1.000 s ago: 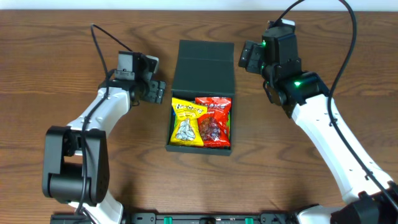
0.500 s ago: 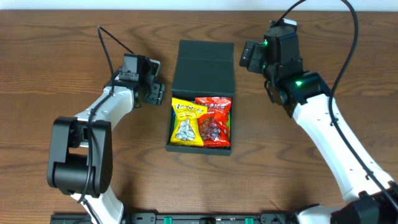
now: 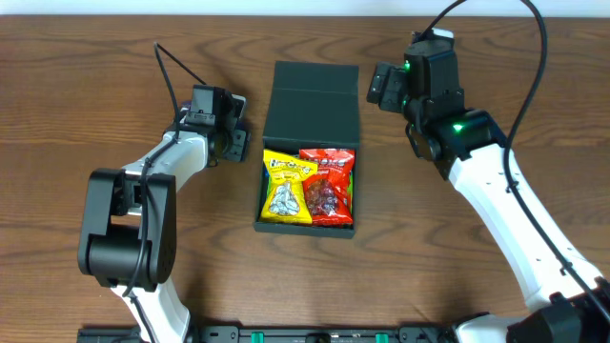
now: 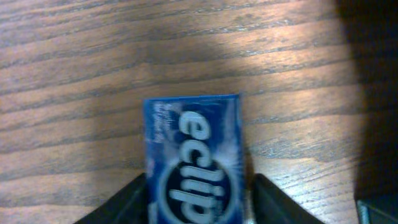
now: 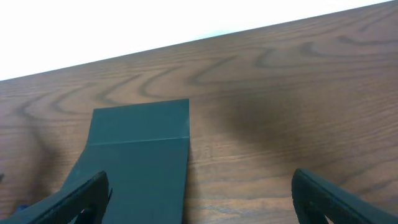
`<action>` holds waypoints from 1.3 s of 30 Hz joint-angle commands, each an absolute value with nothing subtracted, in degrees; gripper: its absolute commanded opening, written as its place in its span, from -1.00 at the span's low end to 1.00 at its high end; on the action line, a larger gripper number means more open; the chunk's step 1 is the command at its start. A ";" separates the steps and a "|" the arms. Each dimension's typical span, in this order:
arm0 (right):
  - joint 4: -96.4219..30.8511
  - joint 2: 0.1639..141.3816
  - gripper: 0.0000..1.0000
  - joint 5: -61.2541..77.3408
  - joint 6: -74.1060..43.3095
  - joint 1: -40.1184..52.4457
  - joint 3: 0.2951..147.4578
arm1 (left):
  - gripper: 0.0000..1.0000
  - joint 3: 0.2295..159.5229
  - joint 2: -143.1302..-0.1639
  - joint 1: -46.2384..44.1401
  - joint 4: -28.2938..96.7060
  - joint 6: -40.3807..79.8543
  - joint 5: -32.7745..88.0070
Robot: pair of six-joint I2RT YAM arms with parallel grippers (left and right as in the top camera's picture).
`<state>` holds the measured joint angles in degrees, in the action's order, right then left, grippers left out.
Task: Pack container
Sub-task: 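Carry the Eclipse tin over the box and drop it in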
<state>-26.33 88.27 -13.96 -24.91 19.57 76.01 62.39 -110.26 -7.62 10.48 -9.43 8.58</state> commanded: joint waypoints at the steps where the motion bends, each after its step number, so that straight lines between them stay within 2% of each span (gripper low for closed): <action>1: -26.57 88.12 0.86 -14.85 -23.22 19.03 75.85 | -0.17 63.11 -111.33 -7.49 10.22 -8.05 8.32; 7: -26.55 88.12 0.88 -18.37 -23.05 19.00 75.85 | -0.52 63.42 -110.67 -7.49 10.09 -4.01 8.36; 15: -26.41 88.12 0.91 -19.11 -23.07 16.80 75.85 | -0.70 63.61 -102.63 -7.51 12.43 -3.60 8.34; 23: -25.87 88.12 0.93 -19.09 -23.07 15.46 75.85 | -0.75 63.61 -93.10 -7.97 21.08 -3.60 9.76; 27: -24.97 88.12 0.93 -19.09 -23.07 15.29 75.85 | -0.79 63.61 -89.08 -9.67 26.74 -2.22 14.55; 31: -23.53 88.12 0.93 -19.09 -23.07 15.29 75.85 | -0.79 63.61 -85.58 -13.52 31.20 0.12 20.53; 39: -23.33 88.12 0.93 -19.07 -23.07 15.29 75.85 | -0.76 63.59 -84.49 -20.45 38.83 6.79 20.58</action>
